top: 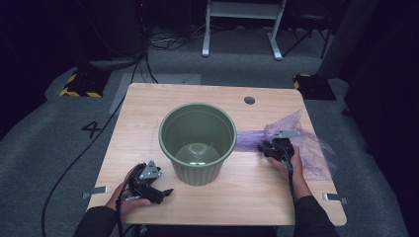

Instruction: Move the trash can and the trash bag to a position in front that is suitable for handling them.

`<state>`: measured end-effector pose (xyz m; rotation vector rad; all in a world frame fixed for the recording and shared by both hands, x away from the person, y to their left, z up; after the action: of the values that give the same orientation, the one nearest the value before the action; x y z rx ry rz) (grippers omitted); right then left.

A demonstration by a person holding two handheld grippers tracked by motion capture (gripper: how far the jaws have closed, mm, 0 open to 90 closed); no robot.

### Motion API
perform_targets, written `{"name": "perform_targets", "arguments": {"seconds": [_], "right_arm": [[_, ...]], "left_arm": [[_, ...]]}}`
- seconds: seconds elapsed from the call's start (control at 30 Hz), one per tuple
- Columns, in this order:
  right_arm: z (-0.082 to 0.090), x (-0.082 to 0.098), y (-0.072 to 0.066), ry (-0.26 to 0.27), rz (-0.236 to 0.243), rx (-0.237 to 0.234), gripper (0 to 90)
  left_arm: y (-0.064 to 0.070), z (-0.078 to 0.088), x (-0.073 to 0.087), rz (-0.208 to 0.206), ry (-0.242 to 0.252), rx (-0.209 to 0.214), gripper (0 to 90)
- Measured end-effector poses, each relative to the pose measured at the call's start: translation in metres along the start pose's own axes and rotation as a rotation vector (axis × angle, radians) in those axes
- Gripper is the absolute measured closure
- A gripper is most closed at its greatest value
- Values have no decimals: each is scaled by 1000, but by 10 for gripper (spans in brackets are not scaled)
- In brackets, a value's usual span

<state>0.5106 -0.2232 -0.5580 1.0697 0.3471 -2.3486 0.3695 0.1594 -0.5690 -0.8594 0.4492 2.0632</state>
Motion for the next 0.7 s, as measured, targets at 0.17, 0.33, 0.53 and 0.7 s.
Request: {"name": "perform_targets", "arguments": {"seconds": [0.17,0.33,0.53,0.7], "right_arm": [[1,1,1,12,-8,-4,868],[1,1,3,20,-19,-15,891],[6,-3,6,55,-15,-7,898],[15,-11,9,100,-31,0,900]], "left_arm": [[0,0,0,-1,0,0,79],[0,0,0,0,0,0,79],[0,0,0,-1,0,2,80],[0,0,0,-2,0,2,80]]}}
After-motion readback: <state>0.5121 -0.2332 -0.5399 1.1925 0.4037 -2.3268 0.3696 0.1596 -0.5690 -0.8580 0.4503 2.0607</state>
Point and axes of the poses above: each handheld gripper's, and its own axes: z roughly backward along the jaws, x roughly out of its underside, y roughly to its right, the point moved 9 cm from there along -z, roughly forward along the jaws, and after that the axes turned 1 degree about y, right-handed, at the moved point
